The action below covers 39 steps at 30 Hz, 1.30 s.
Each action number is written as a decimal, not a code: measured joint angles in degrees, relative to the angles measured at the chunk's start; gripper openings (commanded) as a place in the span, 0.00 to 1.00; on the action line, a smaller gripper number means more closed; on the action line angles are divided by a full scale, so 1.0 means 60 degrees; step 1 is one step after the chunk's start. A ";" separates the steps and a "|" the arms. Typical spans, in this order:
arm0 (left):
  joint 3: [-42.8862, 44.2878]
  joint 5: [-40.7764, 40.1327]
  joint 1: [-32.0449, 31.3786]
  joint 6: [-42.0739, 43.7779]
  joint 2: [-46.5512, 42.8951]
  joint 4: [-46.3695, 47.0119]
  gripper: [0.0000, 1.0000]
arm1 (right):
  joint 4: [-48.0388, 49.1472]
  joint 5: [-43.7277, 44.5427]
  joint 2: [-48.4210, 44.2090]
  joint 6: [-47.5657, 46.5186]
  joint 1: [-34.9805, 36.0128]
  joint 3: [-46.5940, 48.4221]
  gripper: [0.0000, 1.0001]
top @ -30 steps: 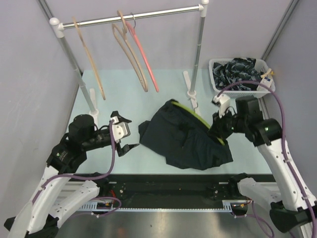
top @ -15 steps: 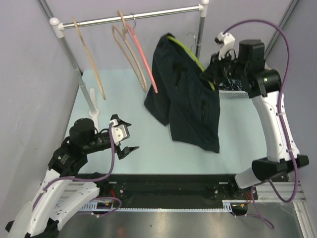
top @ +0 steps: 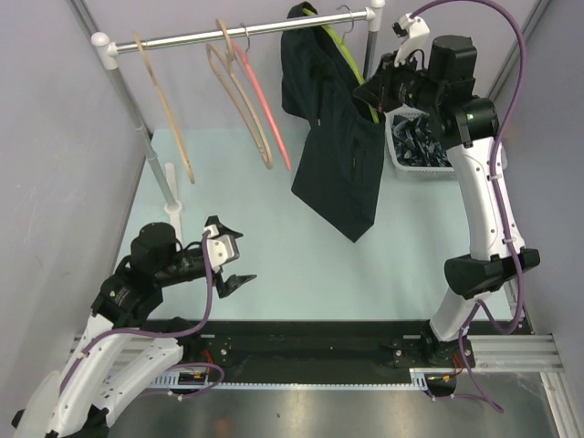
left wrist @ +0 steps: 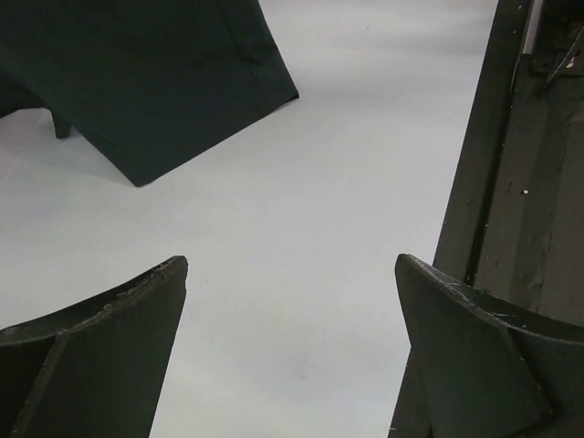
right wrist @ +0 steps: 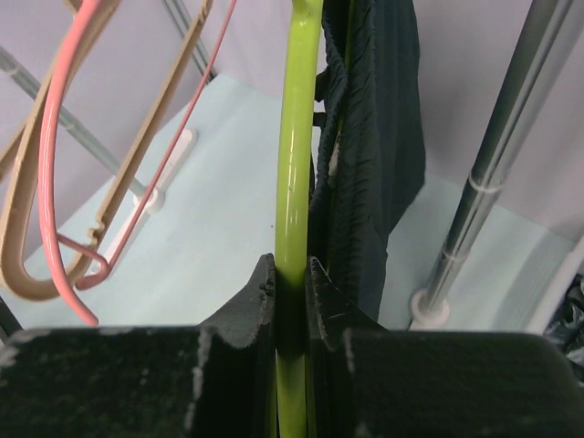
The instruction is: Place the shorts on the hanger
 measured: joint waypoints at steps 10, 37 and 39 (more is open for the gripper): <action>-0.0138 0.0026 0.0007 -0.0004 0.0000 0.0106 1.00 | 0.0648 0.0018 0.0831 0.0863 0.0004 0.0492 0.00; 0.0324 -0.0025 0.1592 -0.1905 0.0721 -0.0029 1.00 | 0.1362 0.0055 -0.1767 0.0390 -0.0667 -0.1931 1.00; 0.0878 -0.0109 0.2047 -0.1902 0.0871 -0.0393 1.00 | 0.1366 0.0098 -0.2667 0.0178 -0.0845 -0.2750 1.00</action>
